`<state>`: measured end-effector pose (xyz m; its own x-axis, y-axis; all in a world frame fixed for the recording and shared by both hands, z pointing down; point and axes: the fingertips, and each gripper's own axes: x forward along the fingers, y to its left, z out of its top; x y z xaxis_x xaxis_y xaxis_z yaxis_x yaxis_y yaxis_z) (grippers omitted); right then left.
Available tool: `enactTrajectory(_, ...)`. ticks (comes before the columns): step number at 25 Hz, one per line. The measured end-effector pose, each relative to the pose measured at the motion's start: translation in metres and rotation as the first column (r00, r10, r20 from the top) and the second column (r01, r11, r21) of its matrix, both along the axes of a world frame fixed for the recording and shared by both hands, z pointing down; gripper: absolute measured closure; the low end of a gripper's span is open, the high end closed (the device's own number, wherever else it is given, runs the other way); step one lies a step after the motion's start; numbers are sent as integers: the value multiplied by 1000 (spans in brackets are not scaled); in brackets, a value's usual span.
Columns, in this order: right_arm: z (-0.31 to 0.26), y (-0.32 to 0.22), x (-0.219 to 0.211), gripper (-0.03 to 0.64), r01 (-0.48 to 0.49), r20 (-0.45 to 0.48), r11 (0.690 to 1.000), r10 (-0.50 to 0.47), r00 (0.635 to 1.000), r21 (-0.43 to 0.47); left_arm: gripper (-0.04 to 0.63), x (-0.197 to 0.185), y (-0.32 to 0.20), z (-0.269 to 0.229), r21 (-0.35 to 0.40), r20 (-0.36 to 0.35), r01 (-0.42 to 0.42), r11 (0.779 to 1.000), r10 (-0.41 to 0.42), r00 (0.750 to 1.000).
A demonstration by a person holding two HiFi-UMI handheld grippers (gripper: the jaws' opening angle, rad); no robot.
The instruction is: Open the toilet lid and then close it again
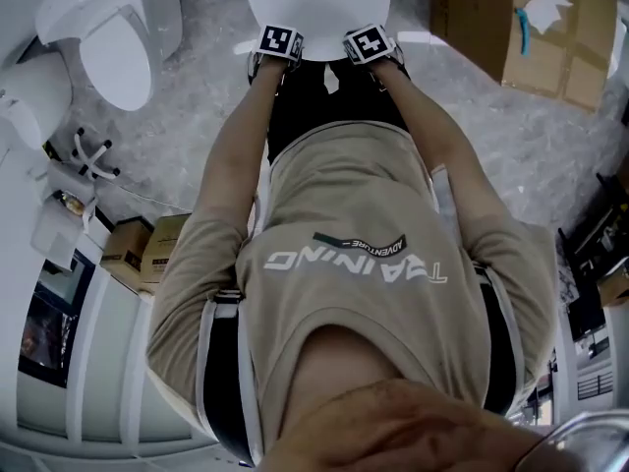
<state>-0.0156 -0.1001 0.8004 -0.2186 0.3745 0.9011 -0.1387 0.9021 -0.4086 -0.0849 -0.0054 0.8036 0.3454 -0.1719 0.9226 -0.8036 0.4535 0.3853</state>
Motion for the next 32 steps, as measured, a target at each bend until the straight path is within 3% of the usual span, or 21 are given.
enactTrajectory(6, 41, 3, 12, 606, -97, -35, 995, 96, 995, -20, 592, 12, 7, 39, -35, 28, 32, 999, -31, 999)
enactTrajectory(12, 80, 7, 20, 606, -160, -100, 986, 155, 983, -54, 592, 36, 14, 70, -82, -81, 17, 996, -23, 996)
enactTrajectory(23, 138, 10, 29, 606, -179, -162, 981, 165, 973, -75, 592, 43, 22, 128, -140, -73, 18, 990, -28, 997)
enactTrajectory(26, 144, 10, 30, 606, -211, -171, 975, 199, 965, -61, 591, 45, 27, 136, -172, -104, 32, 985, -50, 993)
enactTrajectory(32, 143, 7, 29, 606, -245, -142, 969, 242, 960, -3, 592, 34, 24, 140, -162, -42, 4, 987, -11, 999)
